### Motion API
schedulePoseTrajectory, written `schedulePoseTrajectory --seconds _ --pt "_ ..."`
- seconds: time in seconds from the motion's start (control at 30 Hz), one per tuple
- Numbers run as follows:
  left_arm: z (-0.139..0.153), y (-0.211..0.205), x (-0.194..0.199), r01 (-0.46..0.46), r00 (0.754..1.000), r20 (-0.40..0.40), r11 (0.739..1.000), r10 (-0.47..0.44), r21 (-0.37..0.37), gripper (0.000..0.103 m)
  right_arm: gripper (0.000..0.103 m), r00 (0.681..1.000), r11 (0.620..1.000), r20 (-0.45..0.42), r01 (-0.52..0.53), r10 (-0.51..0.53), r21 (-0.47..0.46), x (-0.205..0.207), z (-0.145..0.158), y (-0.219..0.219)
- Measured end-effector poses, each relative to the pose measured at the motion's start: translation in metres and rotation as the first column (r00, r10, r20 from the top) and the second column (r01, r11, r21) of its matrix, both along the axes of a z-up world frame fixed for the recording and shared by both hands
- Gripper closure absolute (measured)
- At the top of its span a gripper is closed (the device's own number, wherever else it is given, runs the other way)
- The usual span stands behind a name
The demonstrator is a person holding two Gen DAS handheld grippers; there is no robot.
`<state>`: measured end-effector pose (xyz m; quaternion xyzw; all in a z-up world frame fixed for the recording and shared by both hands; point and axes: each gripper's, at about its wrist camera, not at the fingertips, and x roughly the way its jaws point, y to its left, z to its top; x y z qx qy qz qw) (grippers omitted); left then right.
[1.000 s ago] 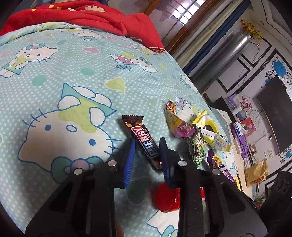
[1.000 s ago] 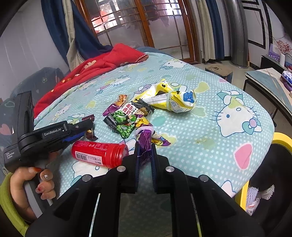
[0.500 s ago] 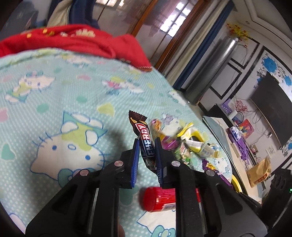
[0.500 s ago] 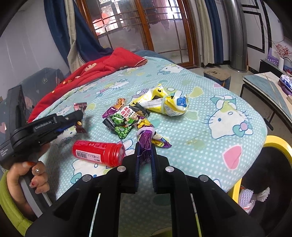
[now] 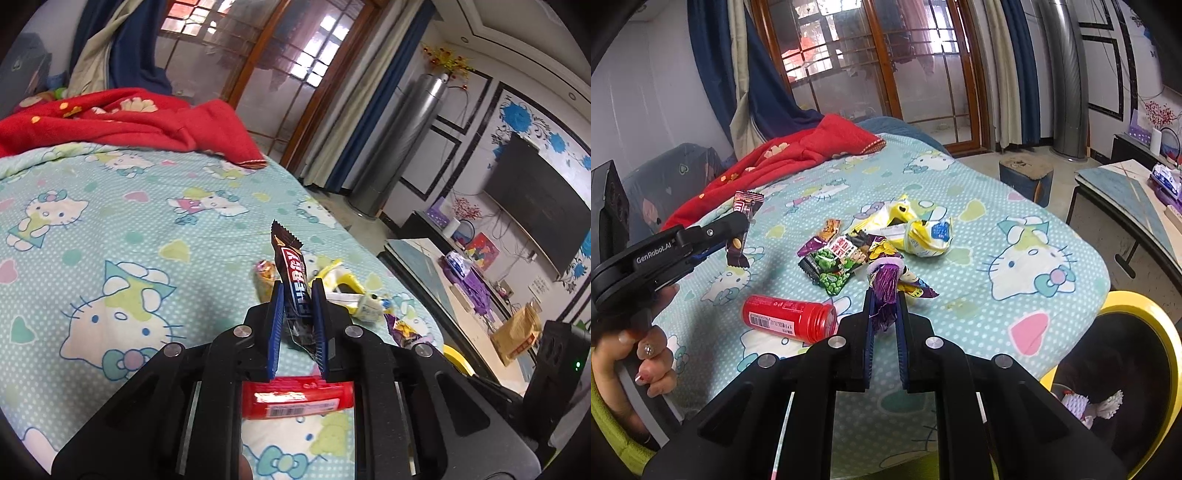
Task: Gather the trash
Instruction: 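Carry the chocolate bar and purple wrapper over the yellow bin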
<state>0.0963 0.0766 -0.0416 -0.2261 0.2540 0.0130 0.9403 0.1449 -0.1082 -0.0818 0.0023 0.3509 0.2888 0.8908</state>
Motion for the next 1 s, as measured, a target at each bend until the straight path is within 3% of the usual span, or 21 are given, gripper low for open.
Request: schedulePoseTrajectory --seconds 1.0 --pt "0.013 -0.076 -0.009 0.194 0.980 0.035 0.978 -0.197 0.071 0.093 0.092 0.989 0.990 0.058 0.133 -0.135 0.034 0.009 0.028 -0.065"
